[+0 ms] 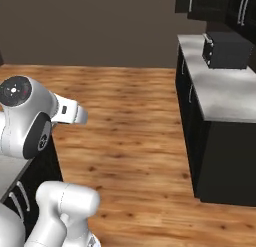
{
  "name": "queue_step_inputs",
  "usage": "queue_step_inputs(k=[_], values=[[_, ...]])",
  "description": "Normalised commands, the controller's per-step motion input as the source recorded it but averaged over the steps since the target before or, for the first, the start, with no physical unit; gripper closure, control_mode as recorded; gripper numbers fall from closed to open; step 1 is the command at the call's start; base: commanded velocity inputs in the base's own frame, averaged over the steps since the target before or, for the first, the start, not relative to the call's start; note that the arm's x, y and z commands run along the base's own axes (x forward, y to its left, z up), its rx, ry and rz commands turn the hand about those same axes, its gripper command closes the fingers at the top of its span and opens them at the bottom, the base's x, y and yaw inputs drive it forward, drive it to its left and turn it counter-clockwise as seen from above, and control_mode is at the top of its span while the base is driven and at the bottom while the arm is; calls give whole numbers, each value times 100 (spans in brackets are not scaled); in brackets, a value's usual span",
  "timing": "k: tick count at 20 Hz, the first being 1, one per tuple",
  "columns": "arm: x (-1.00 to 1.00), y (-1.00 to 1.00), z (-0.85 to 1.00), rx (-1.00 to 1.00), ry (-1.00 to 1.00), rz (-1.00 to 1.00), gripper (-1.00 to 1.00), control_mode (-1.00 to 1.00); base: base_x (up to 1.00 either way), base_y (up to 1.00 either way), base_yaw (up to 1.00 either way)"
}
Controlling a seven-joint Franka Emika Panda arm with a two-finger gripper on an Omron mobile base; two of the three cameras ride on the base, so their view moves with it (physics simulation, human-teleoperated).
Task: Close all open cabinet doors.
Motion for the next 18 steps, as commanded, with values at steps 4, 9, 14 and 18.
queue_step_inputs(k=[4, 9, 14, 18], values=[[0, 0, 0, 0, 0, 0, -100, 100, 73, -9, 0], [0, 0, 0, 0, 0, 0, -100, 100, 73, -9, 0], [0, 0, 0, 0, 0, 0, -100, 100, 73, -10, 0], [0, 0, 0, 0, 0, 0, -100, 100, 73, -11, 0]])
